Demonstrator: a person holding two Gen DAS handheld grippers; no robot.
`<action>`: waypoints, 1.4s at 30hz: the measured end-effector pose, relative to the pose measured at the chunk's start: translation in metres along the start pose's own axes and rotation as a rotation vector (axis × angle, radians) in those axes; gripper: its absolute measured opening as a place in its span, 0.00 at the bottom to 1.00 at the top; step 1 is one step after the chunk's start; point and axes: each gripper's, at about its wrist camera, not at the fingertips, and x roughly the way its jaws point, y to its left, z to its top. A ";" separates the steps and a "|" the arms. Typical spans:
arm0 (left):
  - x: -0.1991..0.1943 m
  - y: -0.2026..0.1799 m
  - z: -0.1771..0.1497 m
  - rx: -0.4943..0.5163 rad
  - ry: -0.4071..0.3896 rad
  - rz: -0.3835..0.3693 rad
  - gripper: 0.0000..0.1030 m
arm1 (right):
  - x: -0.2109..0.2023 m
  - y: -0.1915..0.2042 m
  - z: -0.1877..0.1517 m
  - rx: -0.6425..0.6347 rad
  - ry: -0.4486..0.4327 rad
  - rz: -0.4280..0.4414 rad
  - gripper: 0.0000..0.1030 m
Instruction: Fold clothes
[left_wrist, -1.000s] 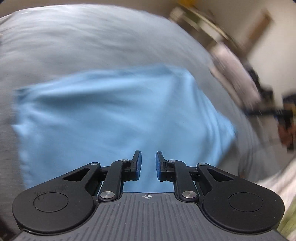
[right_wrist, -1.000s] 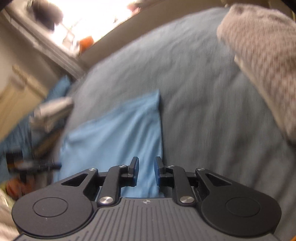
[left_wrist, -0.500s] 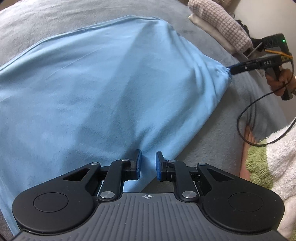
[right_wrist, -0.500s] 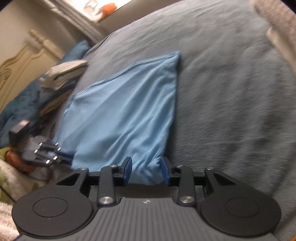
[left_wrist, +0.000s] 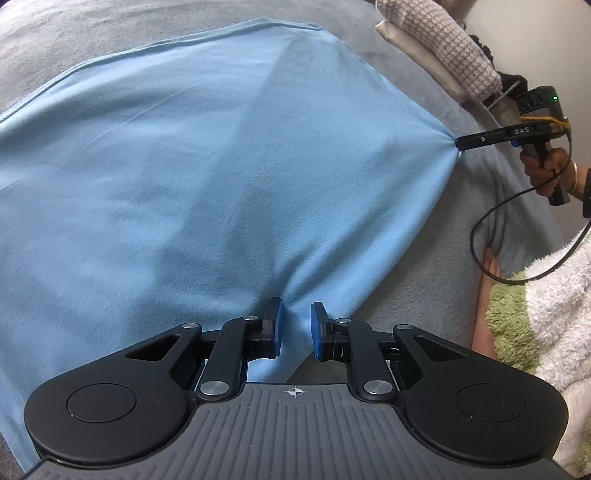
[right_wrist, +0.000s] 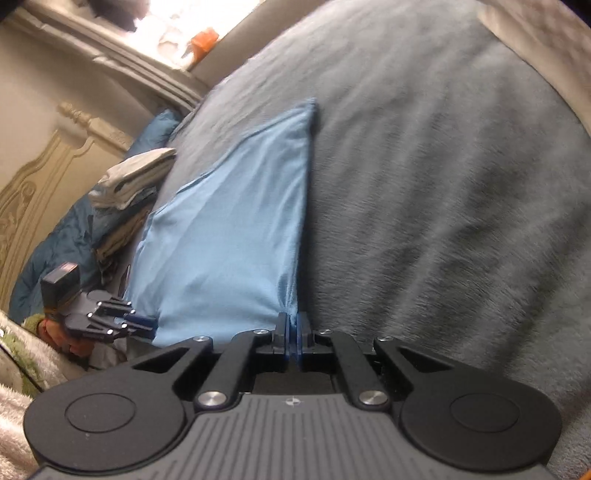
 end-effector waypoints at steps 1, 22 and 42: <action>0.000 0.000 0.000 0.001 0.002 -0.002 0.15 | -0.001 -0.006 -0.002 0.018 0.003 -0.001 0.03; 0.001 0.005 0.002 -0.041 0.001 -0.028 0.15 | -0.001 0.002 -0.040 0.473 0.019 0.164 0.29; 0.002 0.008 0.001 -0.054 -0.008 -0.042 0.15 | 0.032 -0.020 -0.044 0.731 -0.040 0.062 0.27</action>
